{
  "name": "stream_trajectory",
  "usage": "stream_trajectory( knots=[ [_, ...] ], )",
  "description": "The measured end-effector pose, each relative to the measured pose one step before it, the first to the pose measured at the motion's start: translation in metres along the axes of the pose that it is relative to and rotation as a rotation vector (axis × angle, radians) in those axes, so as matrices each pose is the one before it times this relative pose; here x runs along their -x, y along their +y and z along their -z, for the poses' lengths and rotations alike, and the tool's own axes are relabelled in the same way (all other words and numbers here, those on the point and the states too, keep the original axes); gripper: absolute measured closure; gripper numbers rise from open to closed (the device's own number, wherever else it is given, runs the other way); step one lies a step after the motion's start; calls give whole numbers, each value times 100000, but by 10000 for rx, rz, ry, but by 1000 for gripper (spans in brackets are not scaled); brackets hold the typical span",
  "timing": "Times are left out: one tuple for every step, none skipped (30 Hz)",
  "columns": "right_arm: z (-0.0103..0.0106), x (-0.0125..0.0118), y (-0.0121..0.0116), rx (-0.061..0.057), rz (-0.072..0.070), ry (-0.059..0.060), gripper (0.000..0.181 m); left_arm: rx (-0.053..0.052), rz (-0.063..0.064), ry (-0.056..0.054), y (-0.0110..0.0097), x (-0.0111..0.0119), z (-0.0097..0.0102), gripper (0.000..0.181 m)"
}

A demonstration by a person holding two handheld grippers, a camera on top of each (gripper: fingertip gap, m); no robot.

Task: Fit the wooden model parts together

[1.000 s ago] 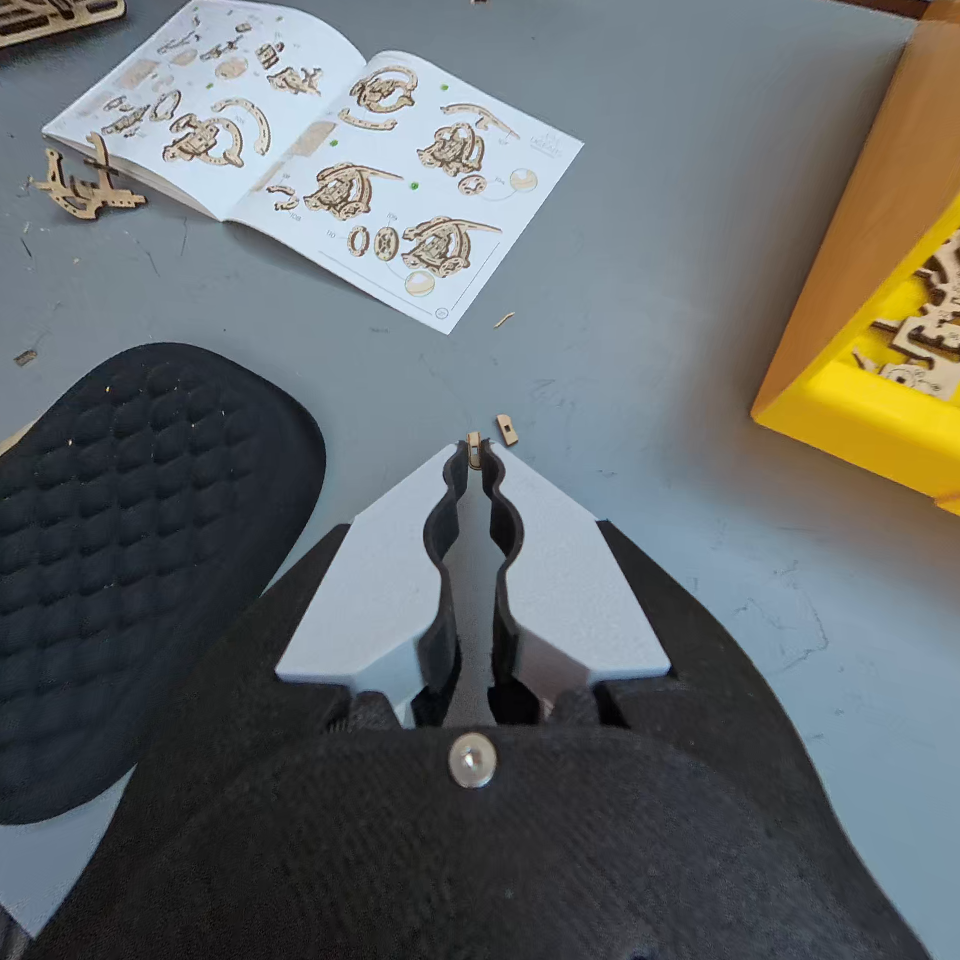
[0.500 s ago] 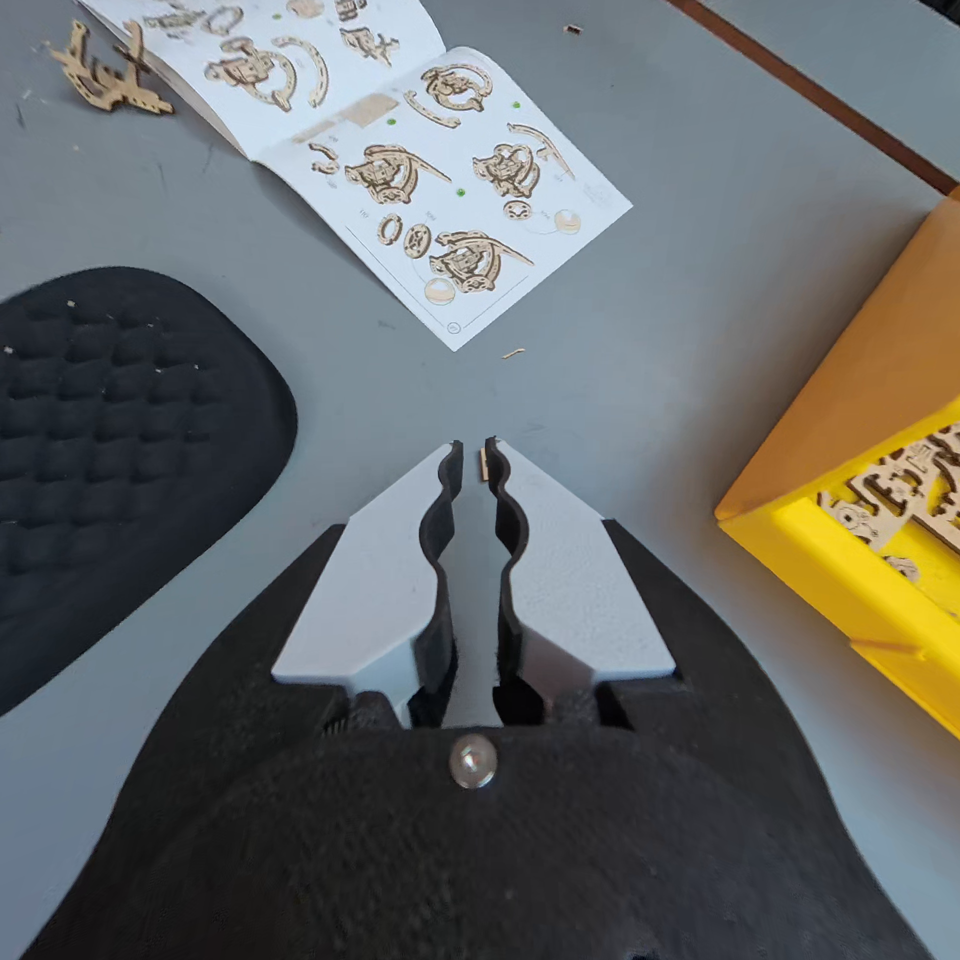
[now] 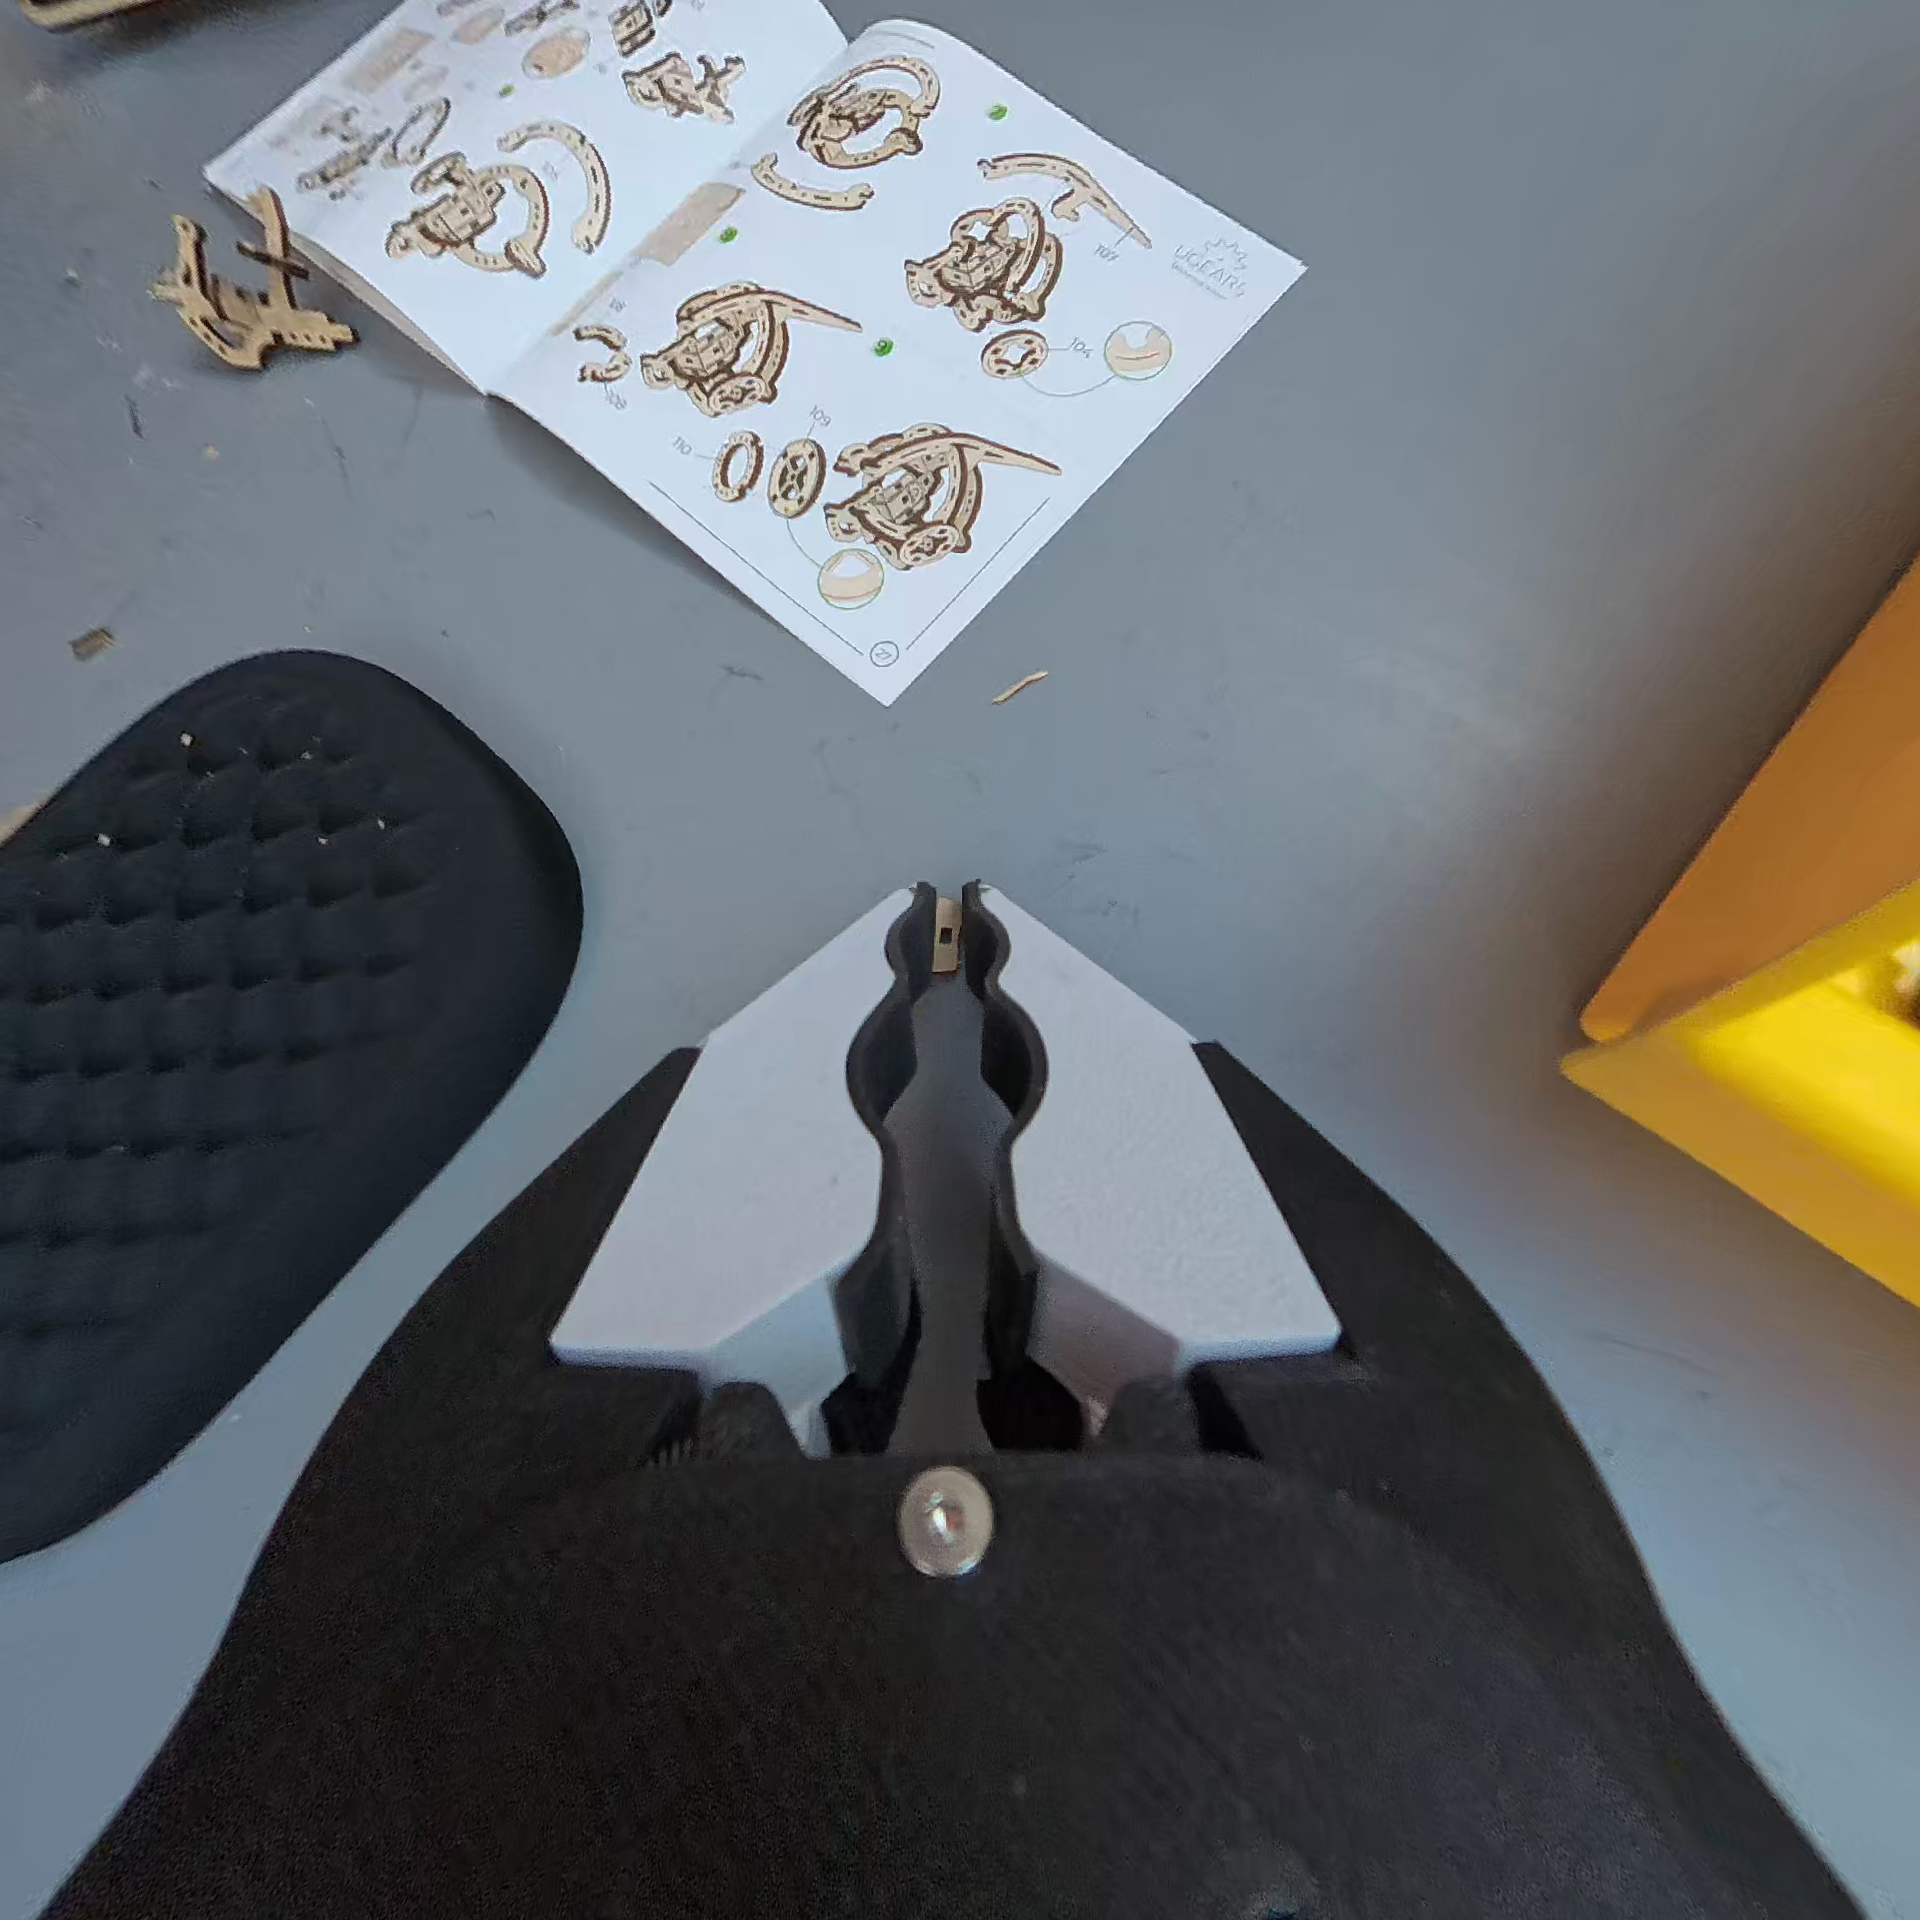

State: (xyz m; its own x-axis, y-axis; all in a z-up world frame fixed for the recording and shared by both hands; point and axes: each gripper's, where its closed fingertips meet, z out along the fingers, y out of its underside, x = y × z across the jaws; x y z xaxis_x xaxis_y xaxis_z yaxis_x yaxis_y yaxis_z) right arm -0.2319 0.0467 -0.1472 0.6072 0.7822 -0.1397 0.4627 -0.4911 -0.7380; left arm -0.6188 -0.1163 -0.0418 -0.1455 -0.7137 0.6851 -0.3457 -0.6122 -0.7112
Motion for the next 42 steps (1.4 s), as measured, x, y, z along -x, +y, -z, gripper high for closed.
stream_trajectory(
  knots=[
    [-115, 338, -47, -26, -645, -409, 178, 12, 10, -2, 31, 19, -15, 181],
    [-130, 479, 91, 80, -738, -558, 178, 16, 9, -5, 34, 30, 0, 181],
    [-68, 452, -37, 5, -644, -556, 178, 11, 6, 16, 16, -18, -12, 181],
    [-56, 149, 36, -8, -536, -346, 178, 11, 3, 11, 22, -14, -16, 181],
    [4, 13, 41, 11, -342, -244, 178, 8, -6, -3, 4, -2, -15, 181],
    [82, -176, -116, -100, -65, -14, 178, 3, -10, 4, -1, -26, -11, 181],
    [103, -265, -79, -106, 155, 132, 178, 10, -4, 3, 13, -19, -16, 181],
    [116, -150, -37, -65, 163, 123, 178, 7, -5, -5, 16, 4, 2, 181],
    [109, -73, -58, -84, 85, 77, 178, -2, -3, -1, -3, 3, -2, 181],
    [116, 75, -92, -80, -13, -27, 178, -3, 12, 6, 4, 4, -2, 181],
    [140, 131, -197, -159, -74, -84, 178, 0, 18, 8, 6, 17, 15, 181],
    [177, 67, -308, -230, -149, -83, 178, 0, 13, -3, 9, 30, 2, 181],
    [202, 172, -347, -239, -197, -185, 178, 3, 8, -5, -1, 22, 7, 181],
    [227, 254, -431, -282, -236, -249, 178, 12, 10, 2, 26, -8, -6, 181],
    [236, 203, -452, -287, -232, -223, 178, 15, -1, 5, 30, -20, -6, 181],
    [226, 38, -393, -248, -259, -110, 178, 0, -16, -7, -9, -14, -2, 181],
    [192, -102, -240, -143, -284, -28, 178, 5, -14, -6, -3, -30, 0, 181],
    [140, -256, 4, -4, -346, 61, 178, 9, -22, 12, 2, -55, -19, 181],
    [85, -169, 103, 46, -426, -30, 178, 14, -17, 15, 8, -53, -36, 181],
    [23, -8, 161, 51, -453, -156, 178, 32, 4, 5, 36, -1, -38, 181],
    [-31, -118, 283, 95, -490, -113, 178, 34, 13, 6, 47, 22, -56, 181],
    [-56, -291, 363, 163, -383, 0, 178, 37, 25, 13, 62, 33, -65, 181],
    [-55, -277, 234, 77, -12, 71, 178, 31, 30, 4, 47, 40, -46, 181],
    [-37, -172, 103, -26, 40, 66, 178, 20, 21, 10, 34, 21, -46, 181],
    [16, -217, 58, -22, -215, 68, 178, 13, 9, 15, 20, 0, -42, 181],
    [35, -94, -72, -95, -286, -27, 178, 8, -4, 4, 7, -5, -25, 181],
    [-5, 170, -87, -120, -285, -199, 179, 7, -11, -7, 5, 5, -6, 181],
    [-99, 163, 212, 97, -412, -210, 179, 6, -10, 4, 2, -24, -9, 181],
    [-187, 78, 367, 207, -390, -138, 179, -4, -9, 3, -3, -14, 4, 181],
    [-236, -36, 420, 197, -457, -50, 179, -6, -1, -5, -8, 12, 17, 181],
    [-273, 266, 391, 209, -474, -258, 179, 6, 8, -2, 13, 20, -4, 181],
    [-325, 641, 417, 252, -380, -462, 179, 13, 3, 5, 18, 1, -11, 181],
    [-344, 673, 419, 278, -327, -464, 178, 11, -4, 8, 17, -3, -25, 181],
    [-366, 437, 435, 287, -292, -282, 178, 11, 2, 3, 17, 12, -23, 181],
    [-367, 295, 338, 236, -237, -162, 178, 9, 0, 9, 8, -1, -23, 181],
    [-356, 222, 273, 189, -262, -97, 178, 5, 0, 11, 14, 1, -18, 181],
    [-335, 256, 346, 237, -269, -107, 178, 6, 8, 0, 12, 17, -5, 181],
    [-230, 435, 82, 46, -151, -171, 179, 9, 7, 9, 23, -2, -6, 181],
    [-64, 407, -41, -30, -263, -113, 179, 13, 2, 4, 18, 3, -11, 181],
    [-3, 142, 20, 2, -291, 61, 178, 13, 2, -9, 21, 20, -2, 181],
    [16, -60, 83, 18, -203, 228, 178, 12, 5, 1, 15, -9, -13, 181],
    [-5, -24, 69, -48, -52, 271, 178, 15, 0, 11, 13, -26, -10, 181]
  ],
)
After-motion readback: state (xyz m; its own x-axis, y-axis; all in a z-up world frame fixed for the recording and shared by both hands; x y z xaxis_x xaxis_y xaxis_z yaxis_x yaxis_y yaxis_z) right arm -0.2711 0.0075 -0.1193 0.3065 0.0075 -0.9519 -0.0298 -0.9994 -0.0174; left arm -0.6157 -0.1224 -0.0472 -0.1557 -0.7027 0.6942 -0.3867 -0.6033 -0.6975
